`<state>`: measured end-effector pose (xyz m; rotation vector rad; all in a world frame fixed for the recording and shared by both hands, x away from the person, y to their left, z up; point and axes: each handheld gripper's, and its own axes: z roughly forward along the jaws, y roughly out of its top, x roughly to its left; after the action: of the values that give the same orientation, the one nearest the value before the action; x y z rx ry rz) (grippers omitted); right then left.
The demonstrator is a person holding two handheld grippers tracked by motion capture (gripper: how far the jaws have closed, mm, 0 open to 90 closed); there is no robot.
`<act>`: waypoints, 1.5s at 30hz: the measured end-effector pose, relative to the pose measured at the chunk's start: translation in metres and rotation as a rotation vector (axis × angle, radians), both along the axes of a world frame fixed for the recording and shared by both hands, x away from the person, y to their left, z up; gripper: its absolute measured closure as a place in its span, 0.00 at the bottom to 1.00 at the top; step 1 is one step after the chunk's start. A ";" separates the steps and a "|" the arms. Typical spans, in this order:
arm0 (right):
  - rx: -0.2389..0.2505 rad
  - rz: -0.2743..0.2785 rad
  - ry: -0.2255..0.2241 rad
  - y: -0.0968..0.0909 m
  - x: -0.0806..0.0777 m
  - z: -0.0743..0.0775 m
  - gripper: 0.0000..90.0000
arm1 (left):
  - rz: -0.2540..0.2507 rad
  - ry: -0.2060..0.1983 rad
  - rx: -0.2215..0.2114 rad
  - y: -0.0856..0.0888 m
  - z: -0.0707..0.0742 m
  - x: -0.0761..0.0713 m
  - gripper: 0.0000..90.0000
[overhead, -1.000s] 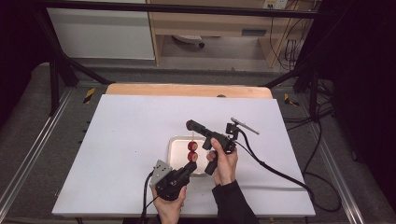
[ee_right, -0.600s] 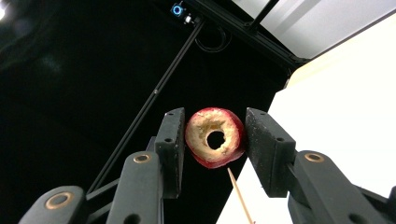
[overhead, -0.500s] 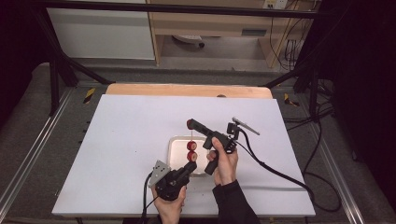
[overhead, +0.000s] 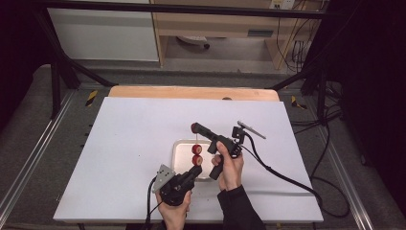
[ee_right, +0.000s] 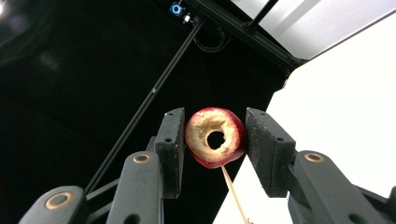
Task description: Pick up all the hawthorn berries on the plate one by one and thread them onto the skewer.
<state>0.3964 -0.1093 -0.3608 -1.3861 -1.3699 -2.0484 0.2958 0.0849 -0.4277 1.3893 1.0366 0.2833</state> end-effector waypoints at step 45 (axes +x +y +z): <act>-0.170 0.017 -0.218 0.000 -0.022 -0.002 0.67 | 0.011 -0.005 -0.108 -0.008 -0.001 -0.003 0.99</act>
<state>0.3745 -0.1095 -0.3623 -1.2376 -1.6739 -2.1671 0.2924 0.0764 -0.4289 1.2859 1.0411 0.2353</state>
